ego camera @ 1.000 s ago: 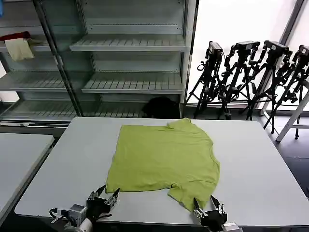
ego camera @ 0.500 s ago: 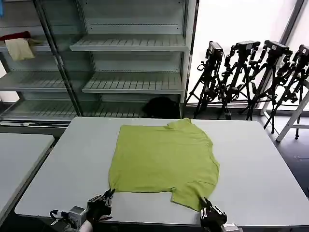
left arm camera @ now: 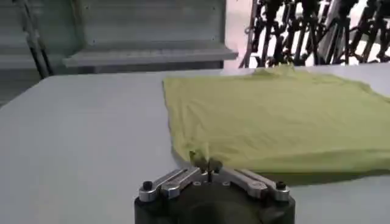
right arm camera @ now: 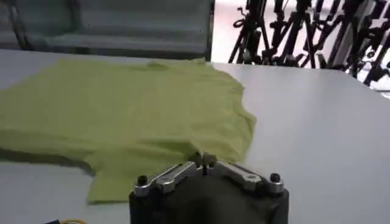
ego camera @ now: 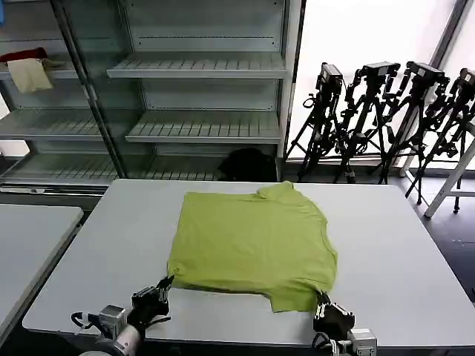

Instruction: Fold and organize the clothes.

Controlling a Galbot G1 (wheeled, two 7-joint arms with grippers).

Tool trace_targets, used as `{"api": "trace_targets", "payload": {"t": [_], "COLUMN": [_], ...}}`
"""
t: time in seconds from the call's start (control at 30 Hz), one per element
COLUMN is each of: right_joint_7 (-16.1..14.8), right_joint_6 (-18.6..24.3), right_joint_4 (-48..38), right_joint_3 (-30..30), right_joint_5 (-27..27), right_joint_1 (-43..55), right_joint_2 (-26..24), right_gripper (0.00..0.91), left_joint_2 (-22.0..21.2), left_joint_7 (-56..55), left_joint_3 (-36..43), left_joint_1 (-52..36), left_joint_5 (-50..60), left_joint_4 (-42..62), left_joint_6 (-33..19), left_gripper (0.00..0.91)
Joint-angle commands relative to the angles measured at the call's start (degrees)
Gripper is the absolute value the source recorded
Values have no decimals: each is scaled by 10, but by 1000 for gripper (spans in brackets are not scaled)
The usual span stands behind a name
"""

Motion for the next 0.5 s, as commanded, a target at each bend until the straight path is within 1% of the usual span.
{"api": "trace_targets", "payload": {"t": [0.03, 0.17, 0.23, 0.5], "right_joint_7": [-13, -22, -30, -42], "right_joint_6": [-3, -3, -3, -3], "right_joint_4": [-78, -115, -134, -172], "right_joint_3": [1, -3, -6, -9], "right_joint_5": [-1, -10, -21, -39], "right_joint_1": [149, 179, 190, 206], "right_joint_2": [18, 30, 34, 39], "right_gripper": [0, 0, 0, 0], "left_joint_2": [-14, -18, -20, -25], "left_joint_7": [0, -1, -1, 2], "left_joint_3": [0, 7, 15, 33], "left_joint_1": [-118, -142, -151, -157], "left_joint_5": [-3, 13, 20, 55], "left_joint_4": [63, 94, 107, 124], "left_joint_6": [5, 5, 5, 5], "left_gripper": [0, 10, 0, 10]}}
